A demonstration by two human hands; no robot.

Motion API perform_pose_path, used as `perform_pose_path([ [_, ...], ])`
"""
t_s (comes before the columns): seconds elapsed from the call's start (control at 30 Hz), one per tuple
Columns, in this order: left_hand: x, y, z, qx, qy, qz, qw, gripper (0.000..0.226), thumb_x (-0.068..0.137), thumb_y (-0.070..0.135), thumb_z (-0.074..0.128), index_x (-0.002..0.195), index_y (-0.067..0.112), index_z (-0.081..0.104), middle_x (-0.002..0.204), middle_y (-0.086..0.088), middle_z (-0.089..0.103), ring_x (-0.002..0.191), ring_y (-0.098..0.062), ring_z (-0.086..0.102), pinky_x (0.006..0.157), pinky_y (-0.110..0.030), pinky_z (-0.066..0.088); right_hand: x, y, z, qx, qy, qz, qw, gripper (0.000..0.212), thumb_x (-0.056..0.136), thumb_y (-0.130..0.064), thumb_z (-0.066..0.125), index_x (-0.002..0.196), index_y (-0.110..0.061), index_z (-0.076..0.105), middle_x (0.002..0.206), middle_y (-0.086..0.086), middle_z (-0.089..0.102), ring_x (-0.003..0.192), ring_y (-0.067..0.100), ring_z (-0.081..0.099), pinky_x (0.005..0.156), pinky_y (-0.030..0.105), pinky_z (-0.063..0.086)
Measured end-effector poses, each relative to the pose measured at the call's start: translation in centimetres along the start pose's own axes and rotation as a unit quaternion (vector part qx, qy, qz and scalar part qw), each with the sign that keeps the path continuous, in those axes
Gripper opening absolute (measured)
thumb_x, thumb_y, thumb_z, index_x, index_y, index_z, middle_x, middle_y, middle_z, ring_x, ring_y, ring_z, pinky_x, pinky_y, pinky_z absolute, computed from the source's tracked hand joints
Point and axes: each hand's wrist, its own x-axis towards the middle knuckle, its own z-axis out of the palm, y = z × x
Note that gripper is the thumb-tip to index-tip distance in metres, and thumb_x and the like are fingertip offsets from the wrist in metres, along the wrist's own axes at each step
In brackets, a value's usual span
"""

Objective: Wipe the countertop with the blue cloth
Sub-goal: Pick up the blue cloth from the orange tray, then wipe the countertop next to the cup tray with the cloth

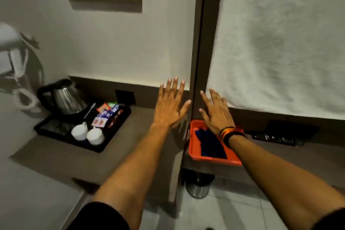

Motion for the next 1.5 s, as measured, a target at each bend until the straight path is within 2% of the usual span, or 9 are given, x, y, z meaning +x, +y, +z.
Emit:
perform_pose_path([
  [0.17,-4.7,1.7,10.4,-0.068,-0.128,-0.012,0.989,0.074,0.107,0.051,0.036,0.167,0.015,0.009,0.176,-0.012,0.003,0.163,-0.029,-0.005,0.131,-0.051,-0.002,-4.8,6.6,9.3,0.018,-0.161,0.080,0.984,0.066,0.103,-0.036,0.046,0.161,-0.026,0.018,0.170,0.016,0.014,0.156,0.034,0.017,0.127,0.047,0.017],
  [0.37,-7.9,2.0,20.2,-0.099,-0.248,-0.018,0.963,0.077,0.107,0.052,0.039,0.167,0.013,0.012,0.176,-0.014,0.007,0.163,-0.032,0.002,0.131,-0.049,-0.003,-4.2,11.1,17.6,0.049,-0.232,0.113,0.965,0.071,0.098,-0.032,0.057,0.160,-0.018,0.024,0.168,0.022,0.014,0.155,0.039,0.017,0.125,0.049,0.020],
  [0.7,-10.3,1.2,24.6,-0.082,-0.262,-0.033,0.961,0.087,0.102,0.064,0.036,0.167,0.017,0.003,0.177,-0.007,0.003,0.163,-0.024,-0.005,0.131,-0.054,0.000,-3.2,13.8,23.9,0.064,-0.334,0.188,0.922,0.086,0.096,-0.062,0.044,0.161,-0.031,-0.003,0.170,0.013,-0.017,0.156,0.037,-0.017,0.123,0.061,-0.004],
  [0.9,-10.3,1.2,24.8,-0.076,-0.266,-0.028,0.961,0.085,0.104,0.064,0.032,0.167,0.015,0.004,0.177,-0.007,0.000,0.163,-0.024,-0.008,0.131,-0.054,0.001,-2.0,12.1,25.0,0.061,-0.338,0.245,0.906,0.086,0.096,-0.021,0.056,0.162,-0.016,0.001,0.169,0.021,-0.009,0.155,0.045,-0.010,0.125,0.062,-0.001],
  [1.03,-10.3,1.0,25.5,-0.069,-0.293,-0.026,0.953,0.088,0.102,0.068,0.028,0.167,0.016,0.001,0.177,-0.006,-0.002,0.163,-0.025,-0.009,0.131,-0.055,-0.002,-1.0,12.3,24.4,0.083,-0.299,0.271,0.911,0.087,0.087,0.008,0.057,0.160,-0.013,0.015,0.167,0.021,0.017,0.154,0.044,0.016,0.125,0.057,0.019],
  [1.17,-10.2,1.2,24.9,-0.069,-0.285,-0.022,0.956,0.086,0.103,0.063,0.034,0.167,0.011,0.009,0.177,-0.011,0.006,0.163,-0.028,0.001,0.129,-0.056,0.006,-0.4,12.0,21.6,0.171,-0.227,0.273,0.919,0.071,0.087,0.003,0.054,0.153,-0.011,0.033,0.151,0.023,0.047,0.135,0.044,0.050,0.114,0.051,0.040],
  [1.23,-10.3,0.5,23.3,-0.140,-0.251,-0.034,0.957,0.082,0.103,0.054,0.048,0.166,0.011,0.017,0.175,-0.012,0.014,0.163,-0.029,0.009,0.129,-0.055,0.011,-0.4,10.2,19.8,0.197,-0.183,0.251,0.930,0.069,0.086,0.005,0.054,0.152,-0.008,0.038,0.152,0.022,0.047,0.137,0.042,0.049,0.115,0.048,0.039],
  [1.33,-11.5,-2.2,20.0,-0.141,-0.224,-0.076,0.961,0.077,0.105,0.054,0.043,0.166,0.014,0.018,0.175,-0.012,0.016,0.163,-0.027,0.008,0.130,-0.053,0.010,-1.2,5.2,17.6,0.225,-0.133,0.216,0.941,0.072,0.086,0.008,0.058,0.153,0.000,0.034,0.154,0.028,0.042,0.141,0.043,0.043,0.116,0.041,0.032],
  [1.5,-17.4,-10.1,13.5,-0.096,-0.194,-0.221,0.951,0.072,0.107,0.057,0.027,0.167,0.023,0.006,0.176,-0.001,-0.002,0.162,-0.017,-0.008,0.129,-0.038,-0.012,-3.4,-5.5,16.4,0.259,-0.212,0.148,0.931,0.075,0.091,0.001,0.054,0.159,-0.008,0.022,0.165,0.017,0.027,0.151,0.034,0.030,0.125,0.039,0.024],
])
